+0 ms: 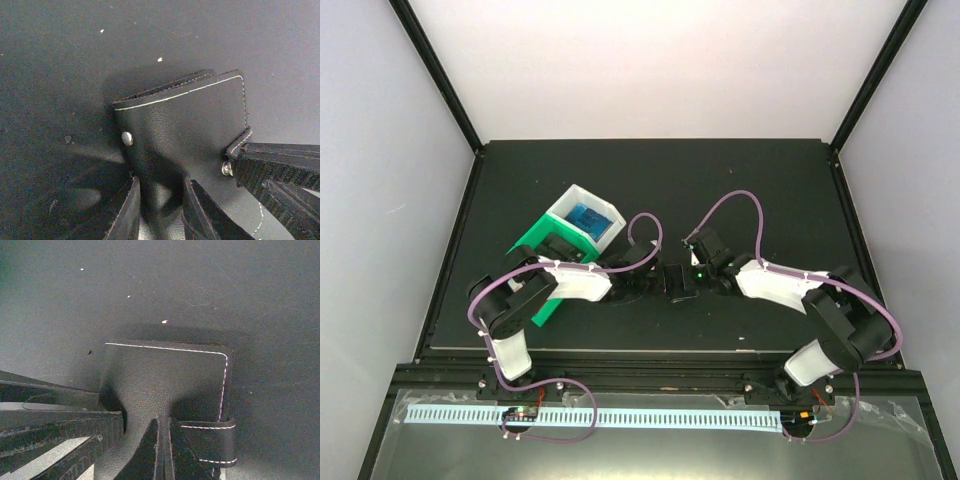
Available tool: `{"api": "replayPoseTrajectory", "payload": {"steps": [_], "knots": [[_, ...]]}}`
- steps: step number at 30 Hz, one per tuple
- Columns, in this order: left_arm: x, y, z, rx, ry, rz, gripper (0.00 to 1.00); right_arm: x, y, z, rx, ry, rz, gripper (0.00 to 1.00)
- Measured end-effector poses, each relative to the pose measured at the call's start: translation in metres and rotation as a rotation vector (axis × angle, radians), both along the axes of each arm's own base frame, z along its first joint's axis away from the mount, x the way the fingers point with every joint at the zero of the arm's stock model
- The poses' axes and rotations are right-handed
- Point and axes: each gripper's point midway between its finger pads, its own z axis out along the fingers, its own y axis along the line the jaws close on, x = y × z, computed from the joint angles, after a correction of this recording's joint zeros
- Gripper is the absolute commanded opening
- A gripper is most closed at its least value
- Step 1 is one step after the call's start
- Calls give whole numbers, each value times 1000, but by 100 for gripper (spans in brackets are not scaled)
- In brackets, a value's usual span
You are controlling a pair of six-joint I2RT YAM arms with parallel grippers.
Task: Put the credit cards into the card holder
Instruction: Close the card holder at the center of the board.
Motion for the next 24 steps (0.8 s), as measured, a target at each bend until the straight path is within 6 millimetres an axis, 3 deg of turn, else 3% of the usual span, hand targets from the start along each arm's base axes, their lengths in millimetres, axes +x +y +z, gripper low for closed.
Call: {"api": "replayPoseTrajectory", "payload": {"steps": [11, 24], "knots": [[0, 0, 0, 10, 7, 0, 25, 0, 1, -2, 13, 1, -9, 1], [2, 0, -1, 19, 7, 3, 25, -3, 0, -6, 165, -43, -114, 1]]}}
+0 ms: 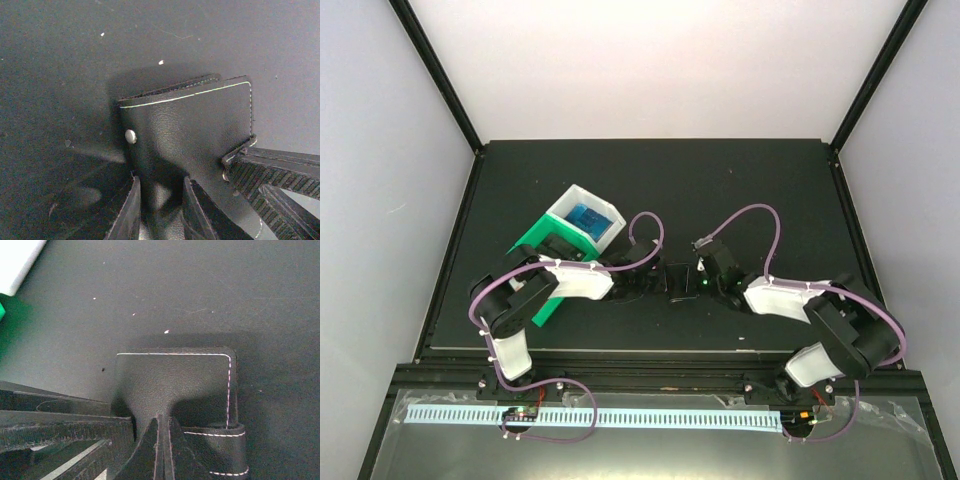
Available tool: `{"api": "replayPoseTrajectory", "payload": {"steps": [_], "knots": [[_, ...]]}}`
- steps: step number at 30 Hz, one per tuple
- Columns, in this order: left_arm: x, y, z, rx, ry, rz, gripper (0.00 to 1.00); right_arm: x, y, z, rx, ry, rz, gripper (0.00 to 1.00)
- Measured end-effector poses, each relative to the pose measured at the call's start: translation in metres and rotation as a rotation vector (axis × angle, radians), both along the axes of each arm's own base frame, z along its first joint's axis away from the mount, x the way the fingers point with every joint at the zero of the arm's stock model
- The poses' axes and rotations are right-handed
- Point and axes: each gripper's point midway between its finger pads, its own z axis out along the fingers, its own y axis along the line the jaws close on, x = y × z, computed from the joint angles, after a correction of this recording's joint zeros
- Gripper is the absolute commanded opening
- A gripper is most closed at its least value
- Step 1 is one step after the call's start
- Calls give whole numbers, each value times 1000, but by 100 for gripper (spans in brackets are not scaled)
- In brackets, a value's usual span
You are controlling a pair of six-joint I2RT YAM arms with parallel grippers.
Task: Put the credit cards into the card holder
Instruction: Close the card holder at the center of the board.
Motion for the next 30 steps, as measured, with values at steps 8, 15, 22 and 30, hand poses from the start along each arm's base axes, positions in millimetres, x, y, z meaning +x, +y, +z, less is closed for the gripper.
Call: {"api": "replayPoseTrajectory", "payload": {"steps": [8, 15, 22, 30], "knots": [[0, 0, -1, 2, 1, 0, 25, 0, 0, -2, 79, -16, -46, 1], [2, -1, -1, 3, 2, 1, 25, -4, -3, -5, 144, -33, -77, 1], [3, -4, -1, 2, 0, 1, 25, -7, -5, -7, 206, -46, -114, 1], [4, -4, 0, 2, -1, 0, 25, -9, -3, -9, 252, -31, -131, 1]]}}
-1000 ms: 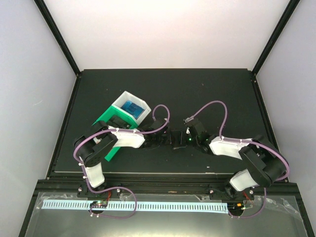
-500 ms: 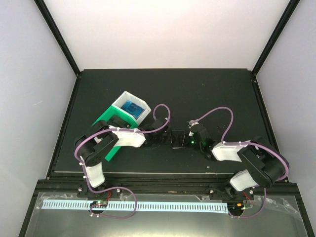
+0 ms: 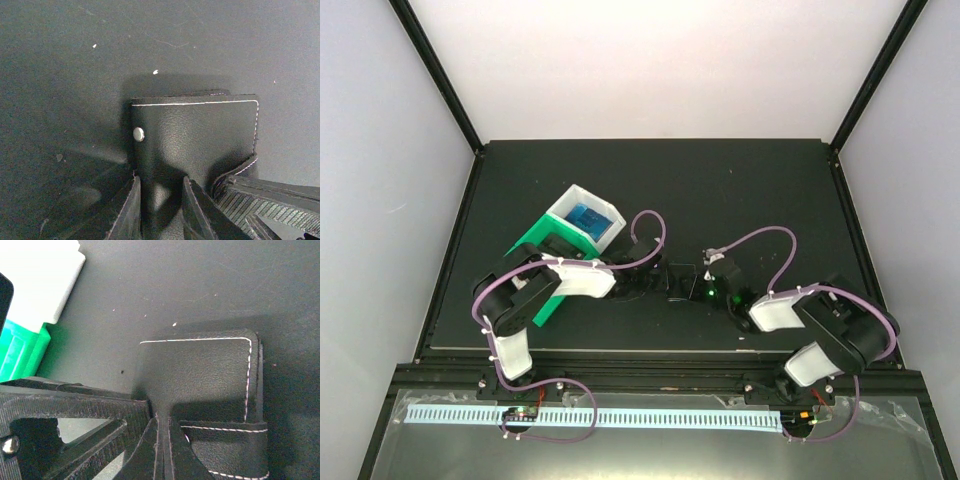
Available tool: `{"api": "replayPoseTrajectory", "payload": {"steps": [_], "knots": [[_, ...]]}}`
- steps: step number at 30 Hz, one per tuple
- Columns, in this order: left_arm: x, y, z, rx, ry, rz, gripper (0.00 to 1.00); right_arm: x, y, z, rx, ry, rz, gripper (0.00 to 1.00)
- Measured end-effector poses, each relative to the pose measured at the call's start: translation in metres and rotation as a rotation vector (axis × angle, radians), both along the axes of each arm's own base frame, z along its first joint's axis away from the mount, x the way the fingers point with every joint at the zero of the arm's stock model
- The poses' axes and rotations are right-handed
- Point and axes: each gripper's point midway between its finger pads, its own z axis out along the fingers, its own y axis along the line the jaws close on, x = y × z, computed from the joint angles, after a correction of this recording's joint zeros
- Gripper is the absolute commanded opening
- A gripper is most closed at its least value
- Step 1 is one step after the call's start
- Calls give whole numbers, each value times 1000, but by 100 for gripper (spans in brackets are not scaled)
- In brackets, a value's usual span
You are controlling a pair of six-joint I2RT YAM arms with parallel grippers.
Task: Put the credit cards into the card holder
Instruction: Close the card holder at the center of the board, then reset both arms
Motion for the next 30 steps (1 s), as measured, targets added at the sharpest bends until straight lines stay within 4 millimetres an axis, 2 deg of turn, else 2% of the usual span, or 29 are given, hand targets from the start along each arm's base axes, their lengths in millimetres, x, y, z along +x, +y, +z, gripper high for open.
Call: {"api": "replayPoseTrajectory", "payload": {"steps": [2, 4, 8, 11, 13, 15, 19, 20, 21, 22, 26, 28, 30], "knots": [[0, 0, 0, 1, -1, -1, 27, 1, 3, 2, 0, 2, 4, 4], [1, 0, 1, 1, -5, -4, 30, 2, 2, 4, -20, 18, 3, 12], [2, 1, 4, 8, -22, -19, 42, 3, -7, 14, -126, 54, -11, 27], [3, 11, 11, 30, -33, -29, 53, 8, -17, 34, -208, 49, -22, 41], [4, 18, 23, 35, -56, -36, 60, 13, -20, 56, -235, 17, -23, 49], [5, 24, 46, 23, -103, -46, 66, 17, -23, 84, -243, -35, -30, 58], [6, 38, 108, -24, -239, -52, 78, 13, -41, 133, -251, -136, -64, 73], [3, 44, 126, -38, -279, -50, 84, 9, -48, 143, -257, -156, -75, 76], [0, 49, 141, -44, -315, -54, 94, 5, -55, 152, -268, -176, -88, 79], [-5, 58, 159, -53, -356, -51, 98, 1, -63, 161, -276, -197, -102, 81], [-18, 93, 213, -60, -495, -21, 99, -20, -99, 207, -290, -302, -169, 87], [-25, 114, 232, -43, -549, 12, 99, -31, -115, 231, -281, -355, -205, 92], [-35, 140, 249, -23, -604, 53, 99, -45, -135, 263, -259, -426, -253, 99]]}}
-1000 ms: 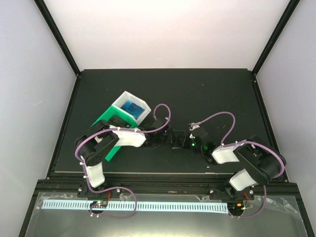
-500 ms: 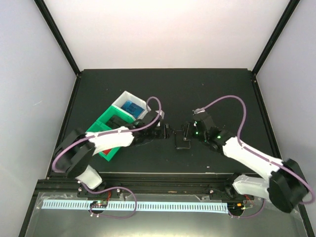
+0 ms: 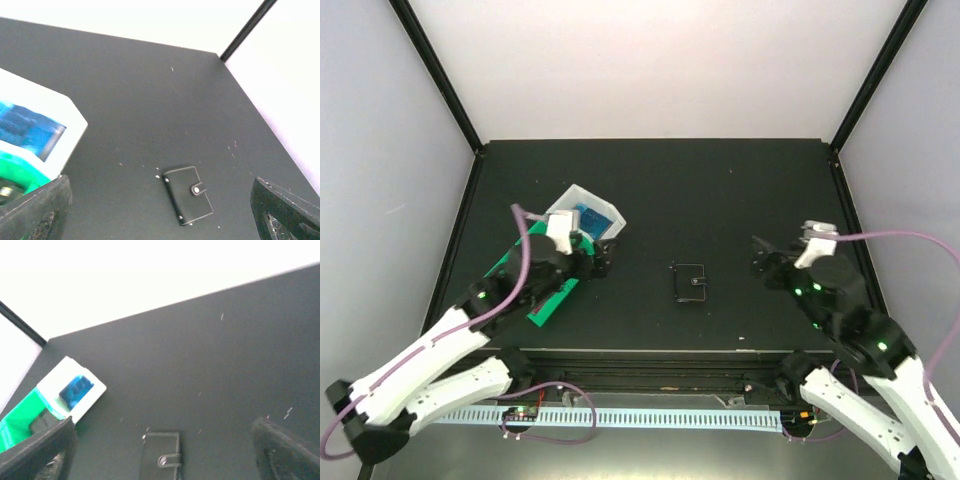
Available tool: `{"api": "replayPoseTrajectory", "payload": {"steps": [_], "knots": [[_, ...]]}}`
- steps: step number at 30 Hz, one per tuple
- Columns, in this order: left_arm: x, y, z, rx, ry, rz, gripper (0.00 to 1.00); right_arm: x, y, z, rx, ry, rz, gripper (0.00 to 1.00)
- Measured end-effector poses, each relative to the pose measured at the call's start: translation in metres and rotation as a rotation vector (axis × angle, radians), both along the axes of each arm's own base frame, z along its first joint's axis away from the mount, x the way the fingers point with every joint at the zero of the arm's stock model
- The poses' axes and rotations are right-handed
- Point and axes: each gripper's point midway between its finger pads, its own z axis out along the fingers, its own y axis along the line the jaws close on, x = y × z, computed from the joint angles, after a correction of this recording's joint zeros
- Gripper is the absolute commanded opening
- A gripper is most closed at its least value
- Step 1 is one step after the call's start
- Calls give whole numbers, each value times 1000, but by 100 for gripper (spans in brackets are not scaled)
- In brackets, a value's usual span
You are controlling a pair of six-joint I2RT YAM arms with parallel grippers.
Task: Put the credit cards into the card holder
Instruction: Reset both arms
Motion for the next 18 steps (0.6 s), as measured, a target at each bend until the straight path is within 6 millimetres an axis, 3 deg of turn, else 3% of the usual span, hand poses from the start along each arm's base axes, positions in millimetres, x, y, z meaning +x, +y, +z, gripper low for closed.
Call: {"api": "replayPoseTrajectory", "payload": {"steps": [3, 5, 11, 14, 18], "knots": [[-18, 33, 29, -6, -100, 42, 99, -20, -26, 37, 42, -104, -42, 100], [-30, 52, 50, -27, -171, 59, 99, -34, -42, 51, 72, -156, -67, 100], [-73, 116, 119, -121, -383, 140, 99, -62, -73, 62, 117, -227, -117, 100], [-89, 138, 130, -144, -433, 167, 99, -69, -84, 59, 111, -227, -141, 100], [-97, 153, 124, -122, -442, 194, 99, -74, -92, 59, 101, -220, -167, 100]]}}
